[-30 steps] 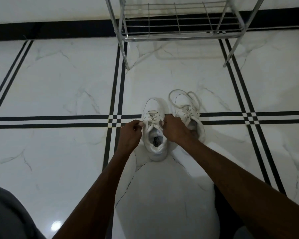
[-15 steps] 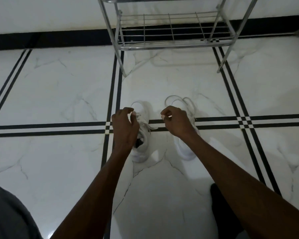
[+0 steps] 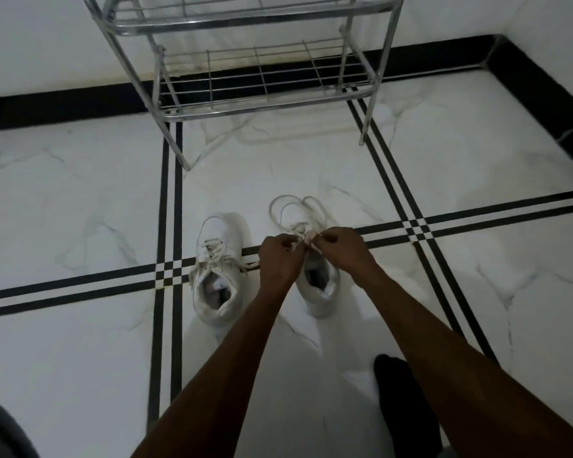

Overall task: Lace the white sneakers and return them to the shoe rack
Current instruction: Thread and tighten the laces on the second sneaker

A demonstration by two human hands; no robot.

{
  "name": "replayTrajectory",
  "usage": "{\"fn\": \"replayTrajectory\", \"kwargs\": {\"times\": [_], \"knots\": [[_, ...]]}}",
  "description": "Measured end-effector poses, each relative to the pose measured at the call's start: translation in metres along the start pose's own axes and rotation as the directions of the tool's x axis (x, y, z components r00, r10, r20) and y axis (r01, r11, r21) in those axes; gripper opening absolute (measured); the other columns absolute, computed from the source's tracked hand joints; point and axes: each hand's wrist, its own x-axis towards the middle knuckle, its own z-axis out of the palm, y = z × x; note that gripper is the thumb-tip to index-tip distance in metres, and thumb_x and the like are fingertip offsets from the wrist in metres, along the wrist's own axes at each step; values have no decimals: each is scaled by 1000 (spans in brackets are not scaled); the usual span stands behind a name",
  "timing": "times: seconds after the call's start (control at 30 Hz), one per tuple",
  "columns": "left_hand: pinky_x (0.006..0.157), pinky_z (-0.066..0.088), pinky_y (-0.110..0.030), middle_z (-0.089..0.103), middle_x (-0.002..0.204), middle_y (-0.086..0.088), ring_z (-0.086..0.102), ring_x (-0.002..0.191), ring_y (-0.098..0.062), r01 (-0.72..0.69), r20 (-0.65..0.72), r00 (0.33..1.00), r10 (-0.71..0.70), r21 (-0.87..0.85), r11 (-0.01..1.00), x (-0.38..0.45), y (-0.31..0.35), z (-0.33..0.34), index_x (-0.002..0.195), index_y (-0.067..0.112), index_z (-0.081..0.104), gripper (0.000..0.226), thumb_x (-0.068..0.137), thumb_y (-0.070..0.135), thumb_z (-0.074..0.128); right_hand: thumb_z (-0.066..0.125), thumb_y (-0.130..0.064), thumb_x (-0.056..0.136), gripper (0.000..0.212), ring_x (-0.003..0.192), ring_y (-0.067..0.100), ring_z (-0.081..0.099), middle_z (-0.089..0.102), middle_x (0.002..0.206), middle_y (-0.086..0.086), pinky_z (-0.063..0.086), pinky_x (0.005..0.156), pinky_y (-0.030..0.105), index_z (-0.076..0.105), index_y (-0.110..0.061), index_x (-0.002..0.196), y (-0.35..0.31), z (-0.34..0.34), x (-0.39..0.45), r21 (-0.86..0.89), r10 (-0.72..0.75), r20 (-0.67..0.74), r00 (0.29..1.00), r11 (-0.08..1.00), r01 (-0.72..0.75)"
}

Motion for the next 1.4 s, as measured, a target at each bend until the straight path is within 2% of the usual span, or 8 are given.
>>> {"fn": "replayTrajectory", "kwargs": {"times": [0.13, 0.27, 0.4, 0.73, 0.9, 1.0, 1.23, 1.4], "knots": [[75, 54, -23, 80, 94, -8, 70, 83, -14, -28, -18, 999, 28, -10, 1000, 3, 2, -6, 97, 7, 80, 20, 89, 24, 75, 72, -25, 88, 25, 98, 21, 69, 76, 103, 8, 53, 87, 30, 75, -8, 106, -2, 10, 5, 97, -24, -70, 997, 995, 31], [71, 56, -25, 76, 83, -4, 69, 77, -18, -30, -64, 998, 28, -31, 999, -5, -6, -15, 89, 5, 71, 15, 92, 20, 72, 72, -18, 88, 18, 90, 19, 67, 75, 96, 9, 48, 77, 24, 73, -3, 99, 2, 12, 4, 87, -42, -142, 989, 995, 54], [72, 59, -53, 73, 81, -9, 73, 77, -26, -79, -80, 994, 77, -16, 997, -10, -22, -20, 88, 7, 58, 12, 96, 14, 60, 62, -13, 94, 13, 77, 17, 60, 66, 85, 9, 47, 66, 32, 56, -4, 87, 1, 23, -3, 22, -100, -178, 979, 994, 105], [63, 42, -34, 59, 70, 4, 58, 67, -20, -68, -126, 990, 68, 3, 998, -23, -31, -22, 88, 9, 48, 11, 98, 8, 53, 52, -19, 99, 16, 78, 24, 58, 60, 86, 10, 41, 63, 32, 46, -7, 90, -9, 43, -19, -63, -147, -181, 972, 988, 138], [90, 57, -55, 76, 99, -13, 72, 98, -31, 82, -25, 995, -94, -300, 950, -20, -25, -38, 99, 3, 65, 38, 100, 40, 56, 60, -32, 92, 14, 94, 24, 69, 73, 100, 5, 59, 83, 45, 61, -18, 90, -14, 26, -6, 329, 35, 6, 999, 944, -35], [84, 63, -41, 79, 100, -7, 74, 98, -26, 46, -7, 999, -54, -422, 906, -12, -3, -54, 101, 5, 73, 35, 104, 36, 55, 60, -24, 96, 11, 77, 16, 71, 78, 93, 5, 58, 63, 35, 67, -17, 91, -30, 16, -2, 546, 89, -20, 996, 835, -64], [74, 52, -25, 77, 92, -3, 70, 80, -9, -227, 80, 965, 250, -219, 949, 15, 19, -81, 99, 5, 75, 32, 105, 29, 54, 55, -30, 100, 25, 78, 14, 64, 73, 94, 9, 48, 69, 23, 73, -13, 92, -65, 1, -9, 58, -284, 438, 853, 956, 288], [75, 54, -20, 71, 85, -3, 70, 79, -5, -75, 248, 957, 153, -296, 952, 3, 7, -68, 97, 5, 66, 44, 111, 36, 37, 63, -50, 90, 35, 73, 24, 68, 72, 74, 4, 51, 68, 35, 75, -20, 76, -59, -16, 3, -102, -374, 318, 871, 900, 423]]}}
